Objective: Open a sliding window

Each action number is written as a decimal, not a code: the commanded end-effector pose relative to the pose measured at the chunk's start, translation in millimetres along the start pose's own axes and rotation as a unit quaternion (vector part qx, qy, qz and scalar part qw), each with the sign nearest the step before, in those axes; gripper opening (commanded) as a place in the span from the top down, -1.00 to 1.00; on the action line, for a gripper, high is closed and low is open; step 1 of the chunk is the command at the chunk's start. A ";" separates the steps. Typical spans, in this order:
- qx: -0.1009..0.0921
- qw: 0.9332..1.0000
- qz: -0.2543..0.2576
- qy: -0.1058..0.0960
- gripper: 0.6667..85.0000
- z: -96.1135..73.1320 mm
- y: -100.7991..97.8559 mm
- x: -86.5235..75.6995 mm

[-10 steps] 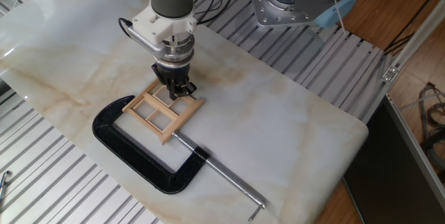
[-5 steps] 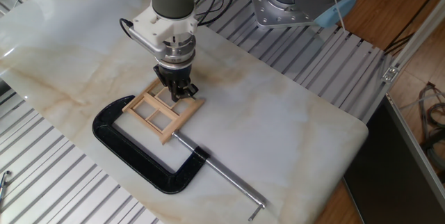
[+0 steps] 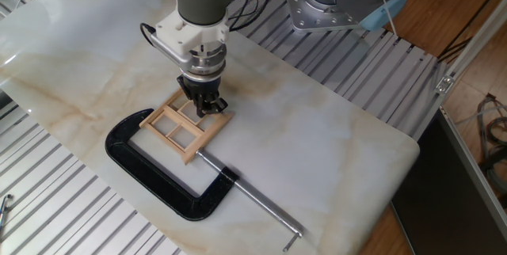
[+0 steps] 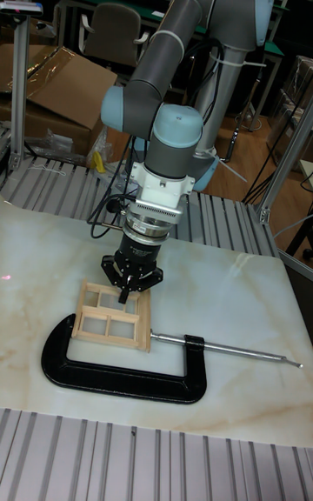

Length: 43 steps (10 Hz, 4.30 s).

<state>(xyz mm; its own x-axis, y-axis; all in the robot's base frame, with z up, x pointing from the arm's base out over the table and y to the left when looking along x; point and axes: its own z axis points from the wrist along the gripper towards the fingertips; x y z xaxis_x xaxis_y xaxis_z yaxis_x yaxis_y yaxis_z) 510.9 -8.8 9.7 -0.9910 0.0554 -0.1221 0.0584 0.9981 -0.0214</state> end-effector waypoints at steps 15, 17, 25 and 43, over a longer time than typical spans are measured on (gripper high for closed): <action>-0.011 0.999 0.033 -0.003 1.00 -0.8 24.1 -0.1; -0.019 0.999 0.038 0.000 1.00 -1.6 27.2 0.6; -0.006 1.000 0.029 0.006 1.00 -2.8 24.3 0.9; -0.030 0.999 0.025 0.006 1.00 -56.4 10.7 -5.6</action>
<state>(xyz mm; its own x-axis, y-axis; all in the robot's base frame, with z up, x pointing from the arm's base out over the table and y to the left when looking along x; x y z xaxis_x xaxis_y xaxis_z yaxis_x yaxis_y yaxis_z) 508.7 5.8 52.3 -0.9899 0.0969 -0.1032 0.0965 0.9953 0.0093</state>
